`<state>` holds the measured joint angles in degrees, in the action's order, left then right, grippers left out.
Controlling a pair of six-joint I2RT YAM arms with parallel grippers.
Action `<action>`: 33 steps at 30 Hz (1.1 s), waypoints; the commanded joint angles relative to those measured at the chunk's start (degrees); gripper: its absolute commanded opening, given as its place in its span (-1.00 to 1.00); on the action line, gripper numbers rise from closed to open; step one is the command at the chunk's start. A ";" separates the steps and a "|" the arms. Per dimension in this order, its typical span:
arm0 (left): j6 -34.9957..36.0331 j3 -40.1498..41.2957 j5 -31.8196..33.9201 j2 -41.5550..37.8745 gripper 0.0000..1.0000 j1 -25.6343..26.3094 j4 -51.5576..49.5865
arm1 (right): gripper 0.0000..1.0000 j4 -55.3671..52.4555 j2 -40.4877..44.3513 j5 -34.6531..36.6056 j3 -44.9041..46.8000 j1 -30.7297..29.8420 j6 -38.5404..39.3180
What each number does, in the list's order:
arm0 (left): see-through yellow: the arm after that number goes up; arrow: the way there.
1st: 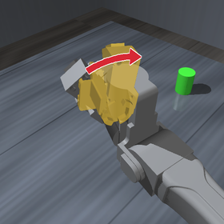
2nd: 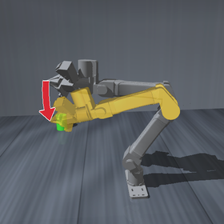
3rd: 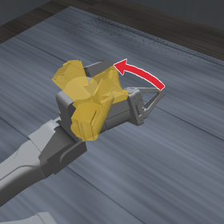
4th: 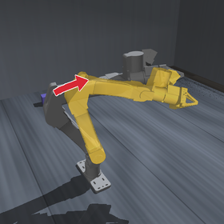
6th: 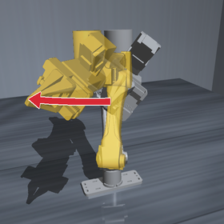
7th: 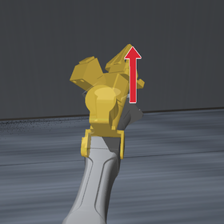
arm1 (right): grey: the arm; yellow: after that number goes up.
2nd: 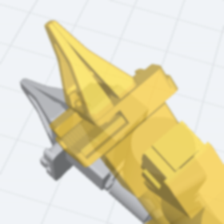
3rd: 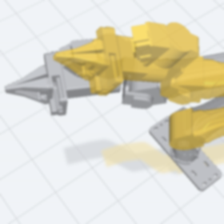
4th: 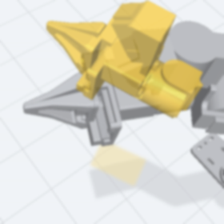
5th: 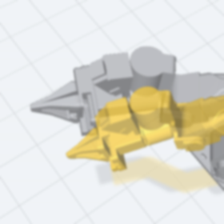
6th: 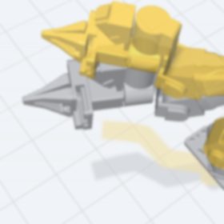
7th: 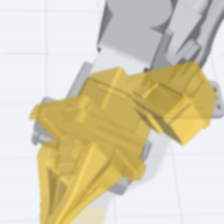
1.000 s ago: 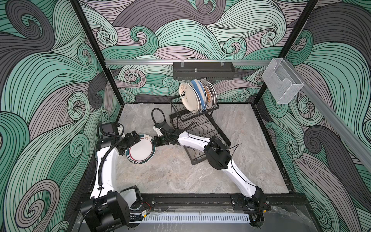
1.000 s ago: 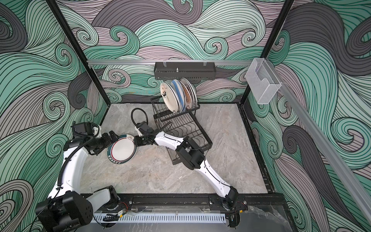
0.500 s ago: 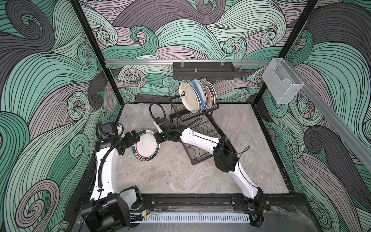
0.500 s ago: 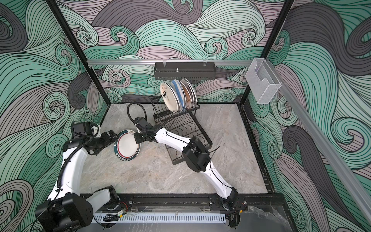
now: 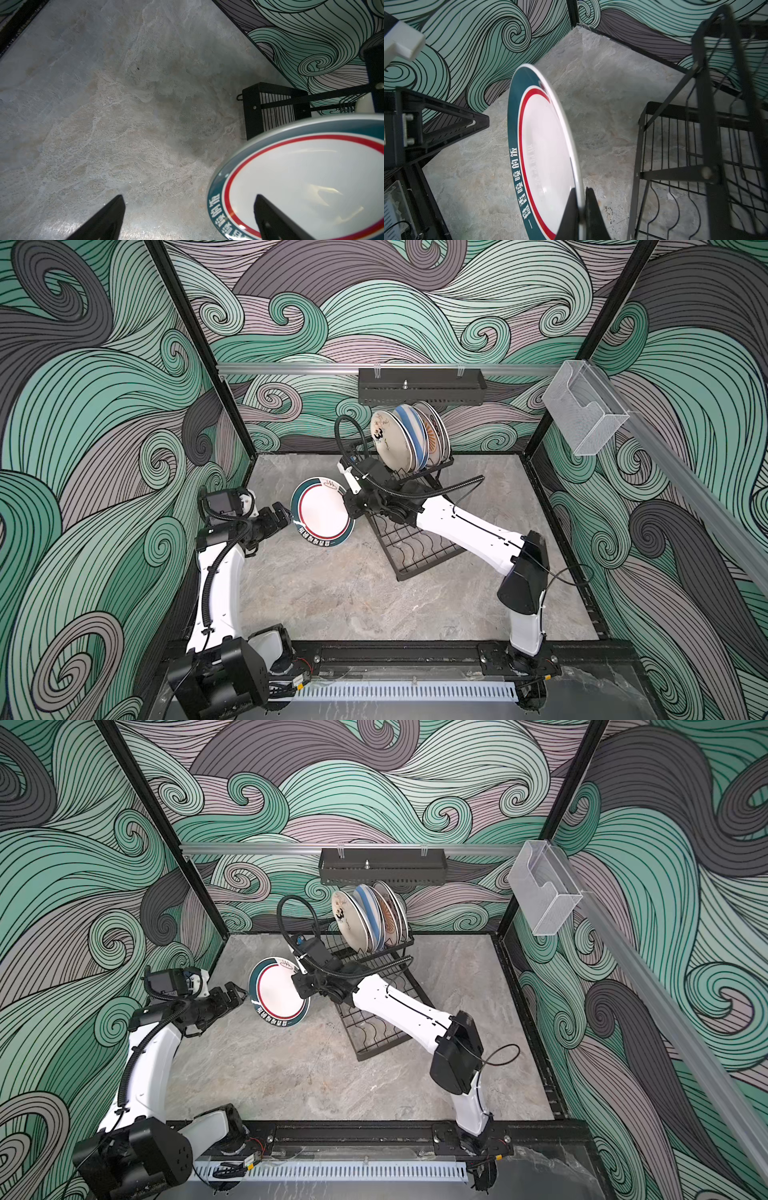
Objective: Load plates into a dish rack
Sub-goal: Place the plate on the dish rack.
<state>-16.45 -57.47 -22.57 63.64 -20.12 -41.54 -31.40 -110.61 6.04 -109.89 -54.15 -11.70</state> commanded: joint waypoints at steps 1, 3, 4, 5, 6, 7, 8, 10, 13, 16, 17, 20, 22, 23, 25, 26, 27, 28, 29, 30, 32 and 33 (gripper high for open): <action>0.46 -4.14 0.07 1.17 0.97 -0.36 0.38 | -1.00 -2.87 3.70 4.09 -1.61 1.50 2.17; -1.06 -4.65 -0.65 1.98 0.97 -0.36 1.17 | -1.00 -4.26 5.24 6.83 -3.59 1.86 3.43; -1.26 -4.59 -1.61 2.22 0.97 -0.36 1.74 | -1.00 -4.74 5.86 7.97 -4.66 1.92 4.16; -1.71 -4.53 -2.47 2.49 0.97 -0.36 2.35 | -1.00 -5.81 6.31 9.33 -6.55 1.94 5.08; -2.00 -4.41 -3.14 2.81 0.97 -0.36 2.71 | -1.00 -7.22 6.49 10.56 -8.81 1.95 5.91; -2.14 -4.25 -3.87 3.10 0.97 -0.36 2.78 | -1.00 -8.39 6.60 11.59 -10.73 2.02 6.51; -2.19 -4.07 -4.41 3.45 0.97 -0.35 2.78 | -1.00 -9.68 6.63 12.46 -12.74 2.11 6.93; -2.05 -3.43 -4.89 3.86 0.97 -0.31 2.68 | -1.00 -11.58 6.70 13.40 -16.26 2.51 7.49; -2.01 -1.91 -6.03 4.12 0.97 -0.21 3.40 | -1.00 -12.96 7.37 15.25 -19.56 2.90 8.57; -2.56 0.12 -9.61 4.30 0.97 0.24 3.79 | -1.00 -13.13 8.45 18.84 -21.49 3.02 10.03; -2.56 1.04 -11.47 4.26 0.97 0.87 4.33 | -1.00 -13.32 8.88 21.00 -22.15 3.00 10.62; -3.40 3.63 -13.10 4.04 0.97 3.06 5.77 | -1.00 -13.35 9.40 26.66 -22.91 3.09 13.13; -4.49 4.62 -14.34 4.16 0.97 4.84 7.18 | -1.00 -13.34 9.40 30.66 -23.35 3.28 14.75; -5.18 4.86 -15.03 4.30 0.97 5.92 7.80 | -1.00 -13.34 9.29 32.67 -23.36 3.31 15.39; -6.95 4.59 -15.22 4.31 0.97 8.82 8.51 | -1.00 -13.14 9.19 36.31 -23.34 3.60 16.88; -7.52 4.52 -15.26 4.06 0.97 10.75 9.07 | -1.00 -12.86 9.16 38.08 -23.21 3.78 17.30; -7.68 4.52 -14.91 3.67 0.97 12.76 9.36 | -1.00 -12.02 9.29 39.52 -22.65 4.00 17.86; -7.88 4.65 -14.27 3.26 0.97 14.37 9.69 | -1.00 -11.20 9.33 40.34 -22.25 4.18 18.25; -7.92 5.19 -13.95 2.96 0.97 15.75 10.45 | -1.00 -10.33 9.27 41.27 -21.81 4.23 18.78; -7.83 5.79 -13.91 2.90 0.97 16.58 10.92 | -1.00 -9.78 8.92 42.04 -21.95 4.23 19.31; -7.47 6.54 -14.03 3.18 0.97 16.95 11.30 | -1.00 -9.84 7.87 44.02 -22.87 4.23 20.17; -7.06 6.71 -14.29 3.39 0.97 17.04 11.07 | -1.00 -10.23 7.32 45.05 -23.42 4.25 20.46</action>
<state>-23.18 -51.22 -35.92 67.59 -3.36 -31.94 -45.32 -102.30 44.60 -131.68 -49.89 6.98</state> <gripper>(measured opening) 0.986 0.064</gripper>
